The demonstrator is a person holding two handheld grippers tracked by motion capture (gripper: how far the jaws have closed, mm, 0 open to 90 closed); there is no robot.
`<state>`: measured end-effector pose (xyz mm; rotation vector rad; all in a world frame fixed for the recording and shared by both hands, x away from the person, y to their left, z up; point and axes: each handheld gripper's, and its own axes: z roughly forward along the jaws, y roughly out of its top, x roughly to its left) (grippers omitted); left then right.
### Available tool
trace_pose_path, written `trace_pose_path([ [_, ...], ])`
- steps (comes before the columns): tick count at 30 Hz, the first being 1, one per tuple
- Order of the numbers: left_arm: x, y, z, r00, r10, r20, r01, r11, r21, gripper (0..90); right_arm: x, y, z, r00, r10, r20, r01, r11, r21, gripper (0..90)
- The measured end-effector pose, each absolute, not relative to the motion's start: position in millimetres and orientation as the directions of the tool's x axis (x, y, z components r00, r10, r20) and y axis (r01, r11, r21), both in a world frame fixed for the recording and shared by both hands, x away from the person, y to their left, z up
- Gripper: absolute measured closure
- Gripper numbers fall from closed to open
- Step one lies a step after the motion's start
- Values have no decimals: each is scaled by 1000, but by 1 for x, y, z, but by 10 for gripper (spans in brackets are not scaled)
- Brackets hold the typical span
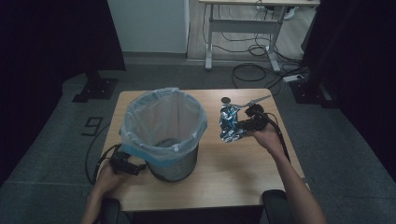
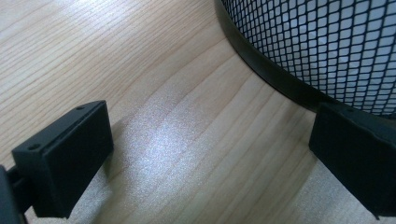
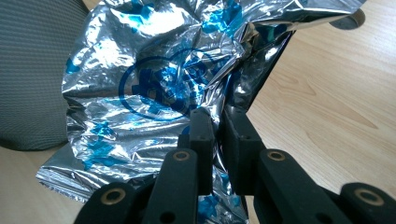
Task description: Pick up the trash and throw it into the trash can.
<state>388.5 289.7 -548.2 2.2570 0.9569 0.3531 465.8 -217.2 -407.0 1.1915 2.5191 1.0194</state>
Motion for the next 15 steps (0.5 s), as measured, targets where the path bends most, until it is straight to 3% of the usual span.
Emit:
trace_pose_path([
  [15,389,289,-548,695,719,-6,542,-519,661,0,458,-207,-356,-701,699,140,589,457,667,817],
])
